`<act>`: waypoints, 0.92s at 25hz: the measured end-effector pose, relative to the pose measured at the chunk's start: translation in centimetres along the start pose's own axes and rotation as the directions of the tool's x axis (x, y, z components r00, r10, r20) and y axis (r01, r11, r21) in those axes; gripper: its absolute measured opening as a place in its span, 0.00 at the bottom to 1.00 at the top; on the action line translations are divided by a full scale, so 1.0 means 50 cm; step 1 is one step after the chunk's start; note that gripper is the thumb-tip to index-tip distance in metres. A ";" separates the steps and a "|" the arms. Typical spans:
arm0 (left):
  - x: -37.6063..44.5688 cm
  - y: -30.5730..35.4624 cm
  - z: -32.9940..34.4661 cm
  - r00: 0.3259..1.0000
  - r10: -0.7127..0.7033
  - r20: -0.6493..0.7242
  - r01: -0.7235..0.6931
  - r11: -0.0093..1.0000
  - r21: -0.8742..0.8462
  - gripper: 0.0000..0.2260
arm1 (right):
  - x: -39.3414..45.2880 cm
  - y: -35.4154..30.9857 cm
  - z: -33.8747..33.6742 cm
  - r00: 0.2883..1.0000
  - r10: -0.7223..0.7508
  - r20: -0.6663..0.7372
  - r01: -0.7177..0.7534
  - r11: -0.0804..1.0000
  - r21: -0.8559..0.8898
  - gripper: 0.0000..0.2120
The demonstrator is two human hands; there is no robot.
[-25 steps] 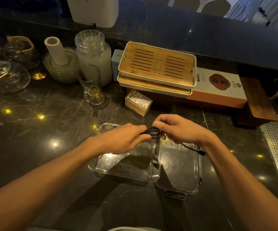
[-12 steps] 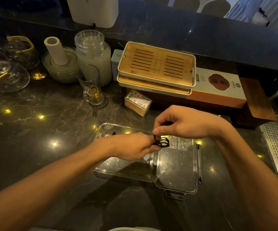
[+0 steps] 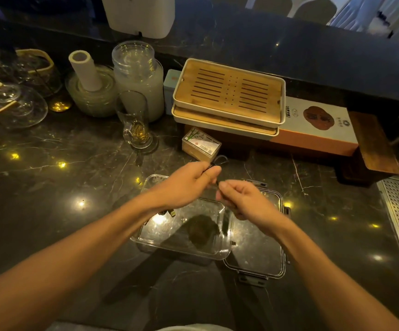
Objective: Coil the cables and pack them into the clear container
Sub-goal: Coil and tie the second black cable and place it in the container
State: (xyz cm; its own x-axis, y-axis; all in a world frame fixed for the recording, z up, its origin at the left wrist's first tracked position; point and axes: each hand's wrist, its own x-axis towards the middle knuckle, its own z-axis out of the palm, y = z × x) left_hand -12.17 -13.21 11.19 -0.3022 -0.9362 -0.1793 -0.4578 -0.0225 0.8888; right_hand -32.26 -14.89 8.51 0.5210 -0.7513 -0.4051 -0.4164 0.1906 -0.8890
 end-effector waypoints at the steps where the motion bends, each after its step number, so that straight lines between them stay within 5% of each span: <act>1: 0.002 -0.012 0.008 0.999 -0.051 -0.008 0.051 0.999 0.006 0.14 | -0.003 0.000 0.009 1.000 -0.025 0.004 0.025 0.988 -0.151 0.17; 4: 0.010 -0.021 0.023 0.990 -0.137 0.038 0.135 0.989 0.062 0.15 | -0.009 -0.015 0.020 0.994 -0.101 0.034 0.103 0.835 -0.540 0.16; 10: 0.012 -0.030 0.007 0.998 -0.061 0.034 0.049 0.961 0.272 0.13 | -0.045 -0.065 -0.006 0.988 -0.093 0.120 0.151 0.688 -0.710 0.14; 15: -0.004 -0.011 0.022 0.973 -0.024 0.229 -0.051 0.947 0.316 0.12 | -0.045 -0.137 -0.054 0.983 -0.087 0.159 0.175 0.686 -0.706 0.12; 23: -0.015 0.029 0.018 0.908 0.107 0.406 -0.219 0.946 0.240 0.11 | -0.005 -0.155 -0.106 0.953 -0.159 0.257 0.260 0.864 -0.431 0.09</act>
State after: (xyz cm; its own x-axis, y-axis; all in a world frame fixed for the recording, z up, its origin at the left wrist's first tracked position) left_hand -13.37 -12.22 12.23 -0.6628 -0.7097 -0.2389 -0.5675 0.2678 0.7786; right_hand -33.12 -19.51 16.63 0.7539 -0.5844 -0.3000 -0.5456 -0.3026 -0.7815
